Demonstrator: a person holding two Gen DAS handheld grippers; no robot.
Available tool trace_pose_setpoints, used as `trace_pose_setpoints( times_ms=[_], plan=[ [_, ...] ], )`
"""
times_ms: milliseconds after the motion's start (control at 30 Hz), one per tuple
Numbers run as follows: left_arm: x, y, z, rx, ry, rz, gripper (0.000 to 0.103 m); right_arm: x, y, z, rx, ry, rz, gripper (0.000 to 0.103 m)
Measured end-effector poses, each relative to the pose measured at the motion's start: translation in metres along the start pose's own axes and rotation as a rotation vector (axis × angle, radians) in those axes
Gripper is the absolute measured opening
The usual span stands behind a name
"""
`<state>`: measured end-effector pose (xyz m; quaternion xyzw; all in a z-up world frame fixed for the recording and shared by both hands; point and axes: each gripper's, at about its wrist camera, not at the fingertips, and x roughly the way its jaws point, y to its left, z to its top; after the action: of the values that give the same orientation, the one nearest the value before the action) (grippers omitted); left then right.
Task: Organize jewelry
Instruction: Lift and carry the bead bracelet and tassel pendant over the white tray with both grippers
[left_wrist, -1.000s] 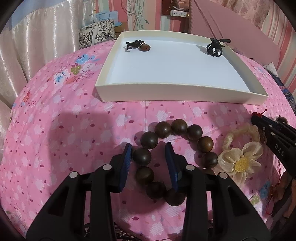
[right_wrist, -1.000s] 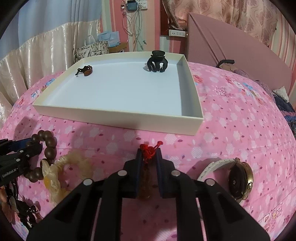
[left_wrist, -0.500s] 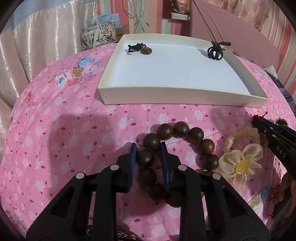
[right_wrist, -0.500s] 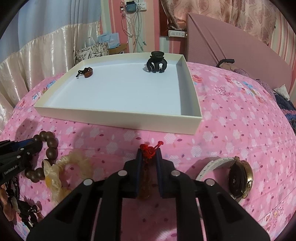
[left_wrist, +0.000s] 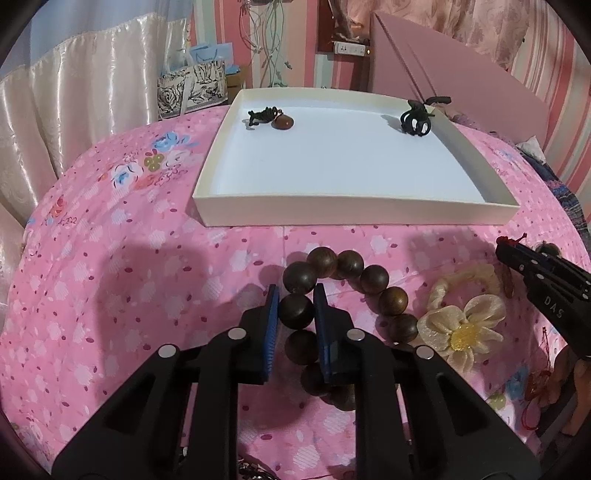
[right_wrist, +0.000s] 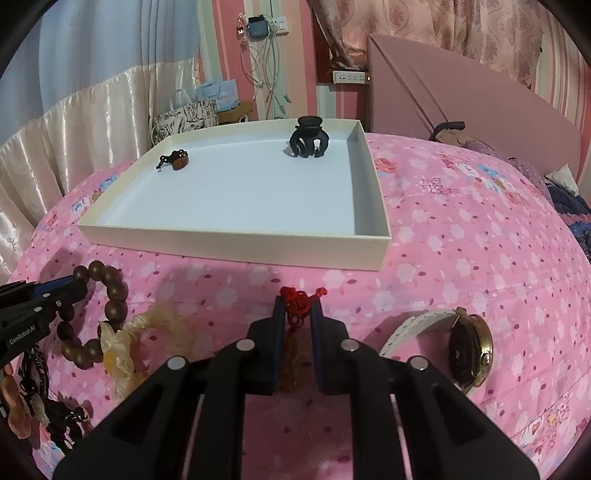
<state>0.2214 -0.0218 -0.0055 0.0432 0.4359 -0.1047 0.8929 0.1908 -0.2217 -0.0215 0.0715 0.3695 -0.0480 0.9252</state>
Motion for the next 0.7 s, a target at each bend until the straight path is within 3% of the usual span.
trace_pose_setpoints(
  times_ms=[267,700],
  plan=[
    [-0.022,-0.007,0.002,0.026,-0.103,0.018,0.017,-0.005,0.002,0.001,-0.007,-0.024,0.000,0.013],
    [-0.043,-0.018,0.018,0.048,-0.180,-0.004,0.017,-0.013,0.017,0.018,-0.034,-0.046,-0.010,0.013]
  ],
)
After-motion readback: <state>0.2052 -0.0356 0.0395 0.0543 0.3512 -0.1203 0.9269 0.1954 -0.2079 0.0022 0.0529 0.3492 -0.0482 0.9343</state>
